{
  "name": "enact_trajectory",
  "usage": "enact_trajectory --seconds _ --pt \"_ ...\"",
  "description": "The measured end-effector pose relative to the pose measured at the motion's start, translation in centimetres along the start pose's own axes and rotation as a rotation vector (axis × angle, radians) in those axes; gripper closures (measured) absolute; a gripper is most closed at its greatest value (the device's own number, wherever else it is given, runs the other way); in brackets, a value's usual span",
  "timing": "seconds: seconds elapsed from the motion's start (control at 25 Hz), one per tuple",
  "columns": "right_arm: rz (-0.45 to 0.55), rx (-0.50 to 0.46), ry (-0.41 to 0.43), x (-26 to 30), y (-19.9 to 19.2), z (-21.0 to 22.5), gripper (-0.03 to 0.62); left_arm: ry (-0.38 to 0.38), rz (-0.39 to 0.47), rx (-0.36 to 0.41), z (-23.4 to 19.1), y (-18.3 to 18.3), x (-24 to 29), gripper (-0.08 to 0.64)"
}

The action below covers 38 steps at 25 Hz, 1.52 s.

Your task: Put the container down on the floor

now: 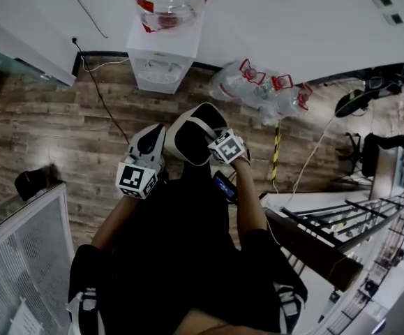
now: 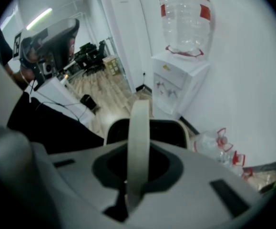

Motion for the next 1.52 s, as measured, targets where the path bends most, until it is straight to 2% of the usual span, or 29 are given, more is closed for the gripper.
enact_trajectory --seconds 0.36,0.72,0.96,1.28,1.52 --pt "-0.004 -0.08 0.046 0.3 1.5 6.9 0.535 0.098 0.019 0.001 1.6 0.9 5.8 0.528" --pt "-0.044 -0.258 0.088 0.4 1.3 13.8 0.535 0.205 0.03 -0.001 4.8 1.9 13.8 0.528" --pt "-0.064 -0.335 0.107 1.6 0.8 19.3 0.535 0.274 0.028 0.0 6.8 2.0 18.1 0.528" --pt "-0.094 -0.376 0.09 4.5 1.0 24.7 0.535 0.275 0.022 -0.012 7.2 1.3 22.7 0.528" --pt "-0.08 -0.39 0.053 7.0 2.0 27.4 0.535 0.232 -0.004 -0.027 5.4 0.3 25.1 0.528"
Point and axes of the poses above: the fingertips, and each gripper's own axes: x forward along the fingers, z to its right, y out of its top, the point moved 10 cm from there along -x, backward along the fingers, and after that the axes turned 4 degrees about -z, right-handed, at the moved point
